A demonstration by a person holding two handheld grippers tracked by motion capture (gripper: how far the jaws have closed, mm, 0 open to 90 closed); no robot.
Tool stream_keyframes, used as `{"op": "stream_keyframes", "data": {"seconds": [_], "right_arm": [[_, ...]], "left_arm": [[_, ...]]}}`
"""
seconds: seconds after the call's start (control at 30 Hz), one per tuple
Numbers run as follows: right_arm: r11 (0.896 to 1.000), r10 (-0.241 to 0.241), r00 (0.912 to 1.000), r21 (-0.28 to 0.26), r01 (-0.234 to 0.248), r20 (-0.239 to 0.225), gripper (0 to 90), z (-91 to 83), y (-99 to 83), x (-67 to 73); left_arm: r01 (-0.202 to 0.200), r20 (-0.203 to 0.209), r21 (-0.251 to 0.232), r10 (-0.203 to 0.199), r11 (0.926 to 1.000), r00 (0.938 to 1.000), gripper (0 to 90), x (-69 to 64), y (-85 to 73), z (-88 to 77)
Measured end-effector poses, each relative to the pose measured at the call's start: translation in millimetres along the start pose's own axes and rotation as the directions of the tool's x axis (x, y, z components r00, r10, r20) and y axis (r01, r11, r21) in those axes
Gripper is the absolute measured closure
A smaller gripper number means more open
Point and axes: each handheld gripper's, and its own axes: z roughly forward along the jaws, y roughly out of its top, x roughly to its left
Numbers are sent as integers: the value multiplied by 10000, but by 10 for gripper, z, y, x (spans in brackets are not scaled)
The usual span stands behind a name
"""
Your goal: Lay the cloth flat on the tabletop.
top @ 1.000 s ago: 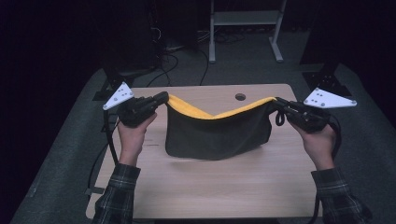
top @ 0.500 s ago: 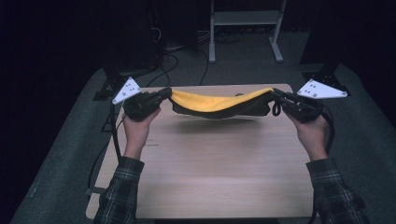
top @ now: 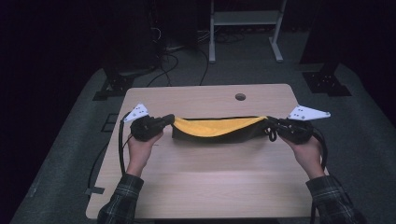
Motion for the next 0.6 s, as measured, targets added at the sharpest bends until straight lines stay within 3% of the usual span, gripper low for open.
{"op": "stream_keyframes", "data": {"seconds": [0.37,0.6], "right_arm": [[9983,-127,9948,549,183,-1010,844,-247,-323,246],[9903,-137,9873,1341,352,-1580,843,-337,-585,438]], "left_arm": [[-28,207,697,13,9976,9998,857,-180,-290,-271],[102,285,1505,-146,9886,9995,857,-337,-527,-400]]}}
